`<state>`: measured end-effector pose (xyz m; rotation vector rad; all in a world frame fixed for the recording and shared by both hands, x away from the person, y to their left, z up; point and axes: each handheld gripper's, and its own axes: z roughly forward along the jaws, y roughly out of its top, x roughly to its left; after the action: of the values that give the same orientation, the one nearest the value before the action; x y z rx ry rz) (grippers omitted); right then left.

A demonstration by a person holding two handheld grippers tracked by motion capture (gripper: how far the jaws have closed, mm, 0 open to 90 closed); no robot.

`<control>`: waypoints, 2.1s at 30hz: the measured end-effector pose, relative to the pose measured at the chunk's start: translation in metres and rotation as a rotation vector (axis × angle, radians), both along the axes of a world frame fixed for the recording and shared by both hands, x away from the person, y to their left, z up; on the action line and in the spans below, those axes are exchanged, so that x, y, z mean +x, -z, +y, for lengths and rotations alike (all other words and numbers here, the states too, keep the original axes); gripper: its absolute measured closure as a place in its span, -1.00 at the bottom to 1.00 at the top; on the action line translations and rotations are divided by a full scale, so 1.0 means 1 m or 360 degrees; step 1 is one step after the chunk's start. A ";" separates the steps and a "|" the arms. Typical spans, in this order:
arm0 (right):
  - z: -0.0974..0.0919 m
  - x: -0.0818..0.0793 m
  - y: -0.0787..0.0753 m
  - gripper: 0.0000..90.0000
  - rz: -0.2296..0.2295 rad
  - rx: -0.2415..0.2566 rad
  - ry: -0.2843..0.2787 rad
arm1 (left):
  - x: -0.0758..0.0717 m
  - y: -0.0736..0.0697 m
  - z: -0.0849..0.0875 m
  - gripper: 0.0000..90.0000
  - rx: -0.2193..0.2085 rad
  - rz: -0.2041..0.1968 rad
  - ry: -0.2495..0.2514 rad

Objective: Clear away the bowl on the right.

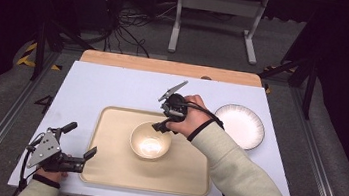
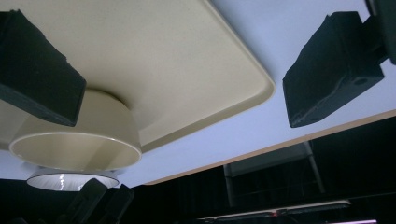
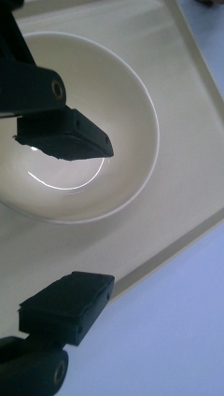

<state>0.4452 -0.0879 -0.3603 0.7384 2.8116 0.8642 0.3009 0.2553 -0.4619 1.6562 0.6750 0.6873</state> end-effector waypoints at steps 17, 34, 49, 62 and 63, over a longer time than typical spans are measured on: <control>-0.024 -0.015 -0.016 -0.44 -0.0115 0.0115 -0.0026 | 0.000 0.000 -0.001 -1.00 0.0004 0.0004 -0.0001; -0.066 -0.027 -0.032 -0.48 -0.0159 0.0138 0.0063 | 0.001 0.000 0.000 -1.00 0.0007 0.0009 -0.0001; -0.111 -0.037 -0.043 -0.49 -0.0207 0.0158 0.0172 | 0.001 0.000 0.000 -1.00 0.0008 0.0010 -0.0001; -0.147 -0.050 -0.032 -0.49 -0.0265 0.0233 0.0256 | 0.001 0.000 0.000 -1.00 0.0009 0.0013 0.0000; -0.149 -0.050 -0.031 -0.49 -0.0279 0.0244 0.0264 | 0.001 0.000 0.000 -1.00 0.0008 0.0012 0.0001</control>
<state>0.3948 -0.2370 -0.3290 0.8564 2.5133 1.0671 0.3020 0.2558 -0.4614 1.6645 0.6783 0.6834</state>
